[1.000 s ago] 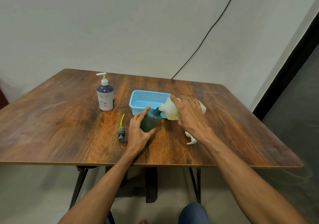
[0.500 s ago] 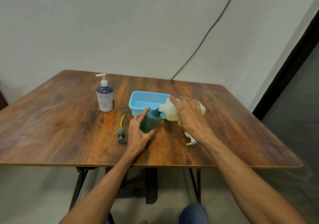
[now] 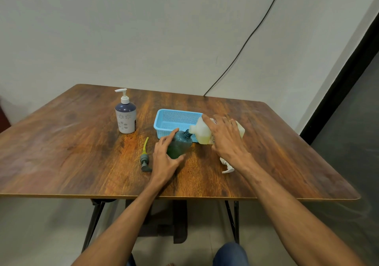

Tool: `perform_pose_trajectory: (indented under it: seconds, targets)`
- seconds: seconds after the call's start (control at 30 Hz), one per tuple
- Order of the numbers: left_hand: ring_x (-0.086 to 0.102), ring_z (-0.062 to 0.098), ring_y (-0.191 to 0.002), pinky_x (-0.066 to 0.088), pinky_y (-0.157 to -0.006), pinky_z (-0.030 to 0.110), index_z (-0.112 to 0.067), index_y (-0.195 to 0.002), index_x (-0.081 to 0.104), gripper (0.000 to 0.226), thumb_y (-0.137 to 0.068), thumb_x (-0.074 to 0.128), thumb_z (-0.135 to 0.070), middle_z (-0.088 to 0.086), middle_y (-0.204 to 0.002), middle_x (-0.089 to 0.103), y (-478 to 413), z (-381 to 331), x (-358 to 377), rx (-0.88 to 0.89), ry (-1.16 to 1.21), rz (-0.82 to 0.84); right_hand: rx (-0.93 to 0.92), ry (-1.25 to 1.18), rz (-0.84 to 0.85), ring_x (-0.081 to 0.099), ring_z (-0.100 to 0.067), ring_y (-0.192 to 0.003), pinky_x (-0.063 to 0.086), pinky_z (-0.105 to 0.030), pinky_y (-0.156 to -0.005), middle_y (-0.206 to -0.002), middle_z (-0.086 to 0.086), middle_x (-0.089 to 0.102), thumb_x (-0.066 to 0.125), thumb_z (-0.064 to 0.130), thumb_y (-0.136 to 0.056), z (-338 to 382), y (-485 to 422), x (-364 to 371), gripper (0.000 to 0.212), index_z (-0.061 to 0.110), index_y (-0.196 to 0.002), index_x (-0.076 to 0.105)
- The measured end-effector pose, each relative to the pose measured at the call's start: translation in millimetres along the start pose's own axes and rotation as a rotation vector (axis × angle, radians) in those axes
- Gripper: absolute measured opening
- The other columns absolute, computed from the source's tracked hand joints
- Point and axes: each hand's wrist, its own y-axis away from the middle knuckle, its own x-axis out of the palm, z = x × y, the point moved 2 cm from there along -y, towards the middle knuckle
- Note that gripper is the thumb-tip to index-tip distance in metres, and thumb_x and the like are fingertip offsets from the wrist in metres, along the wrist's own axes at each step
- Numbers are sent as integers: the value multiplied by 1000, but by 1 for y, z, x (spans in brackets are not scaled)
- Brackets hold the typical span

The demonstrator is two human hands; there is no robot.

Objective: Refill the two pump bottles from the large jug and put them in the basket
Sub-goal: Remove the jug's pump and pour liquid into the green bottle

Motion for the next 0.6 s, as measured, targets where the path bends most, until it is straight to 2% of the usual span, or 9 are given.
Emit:
perform_pose_trajectory:
  seconds: [0.33, 0.6]
  targets:
    - [42, 7, -125, 41, -105, 31, -39, -153, 37, 90, -77, 84, -26, -23, -132, 40, -1, 4, 1, -4, -3, 5, 4, 8, 10, 38, -34, -140, 27, -56, -118, -153, -12, 41, 82, 21, -79, -1, 0, 0, 97, 27, -157, 24]
    - [44, 11, -126, 46, -108, 41, -36, -153, 37, 89, -78, 84, -25, -18, -134, 42, 0, 2, 1, 0, 8, 9, 2, 19, 7, 40, -33, -139, 29, -55, -116, -152, -12, 42, 82, 21, -79, 0, -1, 0, 97, 27, -157, 24]
